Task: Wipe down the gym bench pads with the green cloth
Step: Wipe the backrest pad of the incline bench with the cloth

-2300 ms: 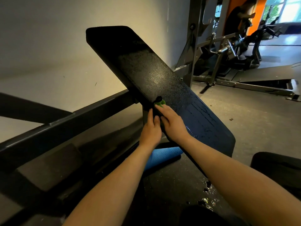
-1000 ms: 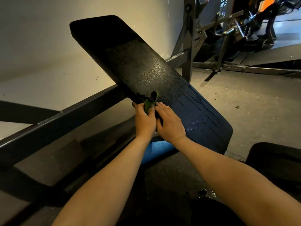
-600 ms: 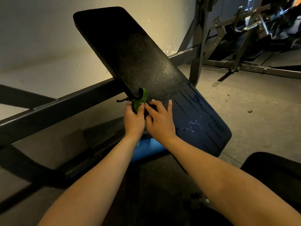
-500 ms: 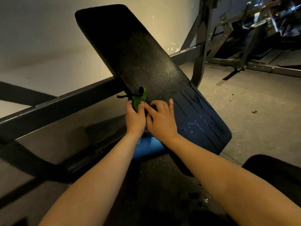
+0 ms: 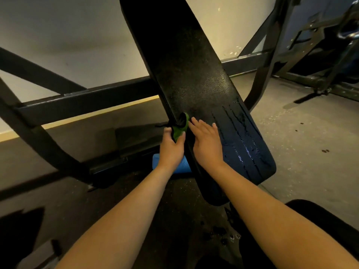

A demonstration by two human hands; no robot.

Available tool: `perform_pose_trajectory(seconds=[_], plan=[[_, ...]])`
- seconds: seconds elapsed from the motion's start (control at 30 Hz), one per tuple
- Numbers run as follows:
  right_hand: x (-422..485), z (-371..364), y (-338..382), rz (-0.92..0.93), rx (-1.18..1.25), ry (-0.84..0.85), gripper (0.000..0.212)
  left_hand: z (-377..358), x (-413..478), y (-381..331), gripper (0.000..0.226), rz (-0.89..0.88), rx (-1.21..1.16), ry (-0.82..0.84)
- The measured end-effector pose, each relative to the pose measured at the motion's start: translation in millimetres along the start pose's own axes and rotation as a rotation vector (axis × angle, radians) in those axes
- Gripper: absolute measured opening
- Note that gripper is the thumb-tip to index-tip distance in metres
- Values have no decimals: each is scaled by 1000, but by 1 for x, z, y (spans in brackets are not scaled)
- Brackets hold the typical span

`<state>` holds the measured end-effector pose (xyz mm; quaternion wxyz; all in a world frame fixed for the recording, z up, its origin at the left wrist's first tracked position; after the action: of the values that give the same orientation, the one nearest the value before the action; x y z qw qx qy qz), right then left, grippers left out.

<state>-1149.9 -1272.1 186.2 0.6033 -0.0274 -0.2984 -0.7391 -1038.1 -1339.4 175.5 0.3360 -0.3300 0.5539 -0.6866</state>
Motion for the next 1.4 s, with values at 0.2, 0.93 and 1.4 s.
perform_pose_trajectory(seconds=[0.2,0.93,1.4], plan=[[-12,11,-5,-33,1,28,57,-12,-33,4,13,63,89,30],[-26,25,-14,-102,101,117,44,-5,-43,-14,19,9,455,-4],[26,89,-23,-147,744,-174,30,11,-12,-81,87,-232,281,228]])
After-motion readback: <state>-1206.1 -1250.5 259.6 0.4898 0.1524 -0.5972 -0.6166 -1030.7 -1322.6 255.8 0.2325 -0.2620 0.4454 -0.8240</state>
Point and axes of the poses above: each hand's wrist, its own x-axis towards the middle knuckle, its own z-axis out of the back of the hand, y = z × x, the point moved 5 cm from there along x, towards the middle knuckle, and after that the axes turned 13 degrees about y, right-handed, at the moved point
